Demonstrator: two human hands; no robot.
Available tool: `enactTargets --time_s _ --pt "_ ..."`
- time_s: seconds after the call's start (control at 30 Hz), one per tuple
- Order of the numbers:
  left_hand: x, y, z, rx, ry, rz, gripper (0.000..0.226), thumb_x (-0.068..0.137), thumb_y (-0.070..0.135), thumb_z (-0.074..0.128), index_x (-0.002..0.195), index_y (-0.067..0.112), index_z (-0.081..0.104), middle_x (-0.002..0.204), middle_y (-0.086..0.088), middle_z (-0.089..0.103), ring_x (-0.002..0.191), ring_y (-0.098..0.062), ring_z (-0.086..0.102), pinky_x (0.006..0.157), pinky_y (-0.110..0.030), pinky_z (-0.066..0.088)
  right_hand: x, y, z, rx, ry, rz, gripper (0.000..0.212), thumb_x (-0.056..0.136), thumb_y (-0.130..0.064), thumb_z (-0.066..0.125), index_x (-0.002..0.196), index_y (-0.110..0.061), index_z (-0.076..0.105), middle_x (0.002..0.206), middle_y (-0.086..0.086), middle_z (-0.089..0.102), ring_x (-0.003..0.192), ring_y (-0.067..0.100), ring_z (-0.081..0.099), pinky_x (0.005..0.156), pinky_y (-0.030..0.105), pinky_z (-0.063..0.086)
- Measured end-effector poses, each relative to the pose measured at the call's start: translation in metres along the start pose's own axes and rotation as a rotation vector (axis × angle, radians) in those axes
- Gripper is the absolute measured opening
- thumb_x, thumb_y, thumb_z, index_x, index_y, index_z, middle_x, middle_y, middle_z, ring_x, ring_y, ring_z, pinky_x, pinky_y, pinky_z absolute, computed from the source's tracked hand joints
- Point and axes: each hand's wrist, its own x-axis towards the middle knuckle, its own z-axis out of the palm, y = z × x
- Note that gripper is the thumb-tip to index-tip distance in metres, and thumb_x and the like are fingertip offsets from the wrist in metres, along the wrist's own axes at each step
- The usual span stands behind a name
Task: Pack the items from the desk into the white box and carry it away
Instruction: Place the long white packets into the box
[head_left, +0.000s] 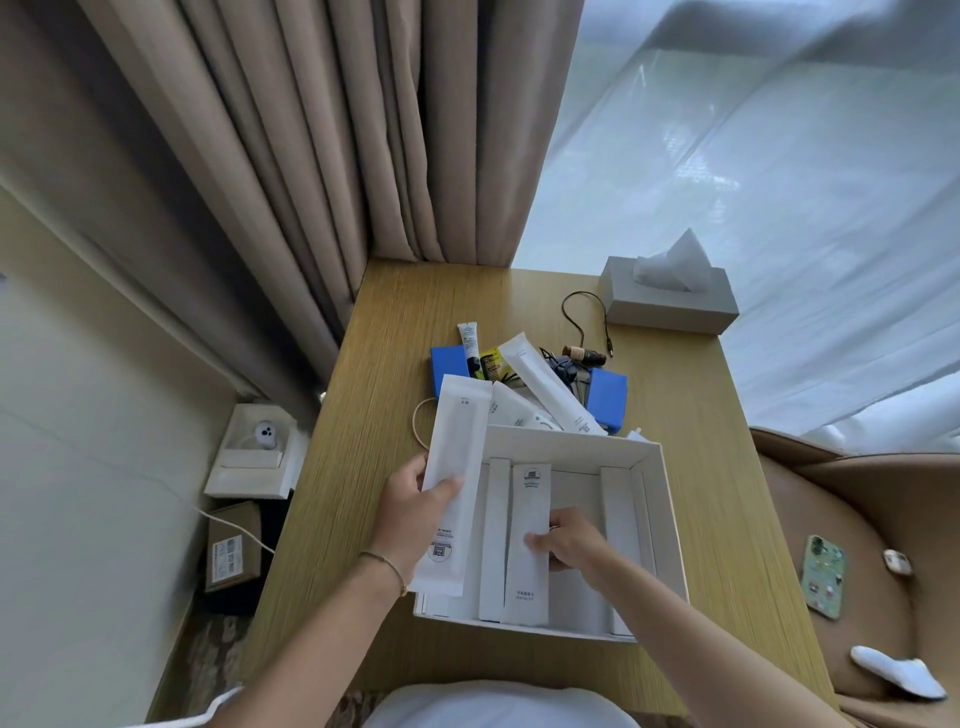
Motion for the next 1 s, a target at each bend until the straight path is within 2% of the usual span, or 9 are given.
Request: enactTargets --time_s 0.07,0.17,0.27,0.53,0.63,0.73,0.8,0.93,1.0 --pt "-0.003 -0.002 0.001 0.012 -0.012 -0.002 0.011 0.092 0.013 0.067 0.098 0.022 0.071 0.085 0.004 0.078 0.075 -0.014 0.075 0.056 -0.022 0.056 0.005 -0.003 0.001 -0.091 0.026 0.012 0.011 0.092 -0.013 0.073 0.084 -0.009 0.067 0.083 0.005 0.072 0.078 0.019 0.072 0.068 0.028 0.06" --pt "-0.006 -0.006 0.004 0.018 -0.029 -0.014 0.011 0.093 0.013 0.067 0.098 0.022 0.071 0.086 0.003 0.078 0.076 -0.015 0.076 0.058 -0.025 0.058 0.012 -0.005 0.004 -0.27 0.081 0.001 0.024 0.09 -0.021 0.073 0.073 -0.014 0.057 0.077 0.008 0.065 0.076 0.024 0.071 0.071 0.035 0.058" --pt "-0.007 -0.01 0.009 0.041 -0.056 -0.033 0.013 0.092 0.013 0.067 0.102 0.021 0.071 0.09 0.002 0.078 0.081 -0.018 0.076 0.067 -0.035 0.062 0.015 -0.001 0.005 -0.469 0.182 -0.073 0.043 0.086 -0.033 0.075 0.062 -0.019 0.042 0.063 -0.001 0.05 0.058 0.016 0.049 0.055 0.028 0.038" --pt "0.002 -0.012 0.026 0.133 -0.199 -0.168 0.021 0.091 0.008 0.066 0.109 0.019 0.068 0.103 -0.005 0.076 0.093 -0.024 0.074 0.084 -0.046 0.061 0.015 0.004 0.003 -0.707 0.234 -0.096 0.039 0.083 -0.059 0.068 0.075 -0.023 0.057 0.077 -0.005 0.063 0.069 0.017 0.058 0.056 0.028 0.04" --pt "0.006 -0.016 0.041 0.185 -0.263 -0.234 0.023 0.092 0.009 0.066 0.114 0.017 0.065 0.107 -0.005 0.074 0.097 -0.023 0.073 0.085 -0.043 0.061 0.008 -0.004 -0.008 -0.63 0.258 -0.075 0.033 0.087 -0.047 0.066 0.071 -0.02 0.056 0.073 -0.003 0.061 0.068 0.02 0.057 0.057 0.027 0.041" --pt "0.01 -0.022 0.055 0.242 -0.302 -0.265 0.025 0.093 0.011 0.067 0.117 0.014 0.062 0.111 -0.005 0.072 0.099 -0.024 0.072 0.078 -0.036 0.063 -0.009 -0.008 -0.034 -0.477 0.394 -0.103 0.025 0.084 -0.026 0.058 0.063 -0.014 0.055 0.06 -0.002 0.058 0.059 0.022 0.056 0.051 0.026 0.036" --pt "0.012 -0.027 0.066 0.275 -0.328 -0.295 0.025 0.093 0.012 0.067 0.118 0.012 0.061 0.111 -0.006 0.072 0.098 -0.023 0.072 0.073 -0.032 0.063 -0.025 -0.008 -0.049 -0.39 0.468 -0.137 0.021 0.084 -0.023 0.056 0.066 -0.013 0.06 0.062 -0.004 0.063 0.059 0.017 0.058 0.05 0.025 0.038" --pt "0.024 -0.04 0.091 0.357 -0.333 -0.355 0.018 0.093 0.009 0.065 0.11 0.011 0.061 0.106 -0.009 0.073 0.091 -0.024 0.073 0.061 -0.027 0.061 -0.051 -0.009 -0.054 -0.362 0.47 -0.2 0.019 0.087 -0.021 0.057 0.071 -0.017 0.066 0.066 -0.007 0.066 0.062 0.01 0.059 0.049 0.025 0.039" --pt "0.033 -0.046 0.103 0.41 -0.319 -0.363 0.013 0.093 0.006 0.064 0.104 0.01 0.062 0.101 -0.011 0.072 0.086 -0.025 0.072 0.056 -0.026 0.06 -0.057 -0.009 -0.054 -0.34 0.474 -0.215 0.019 0.089 -0.02 0.057 0.074 -0.016 0.068 0.069 -0.005 0.067 0.066 0.012 0.062 0.056 0.029 0.048"
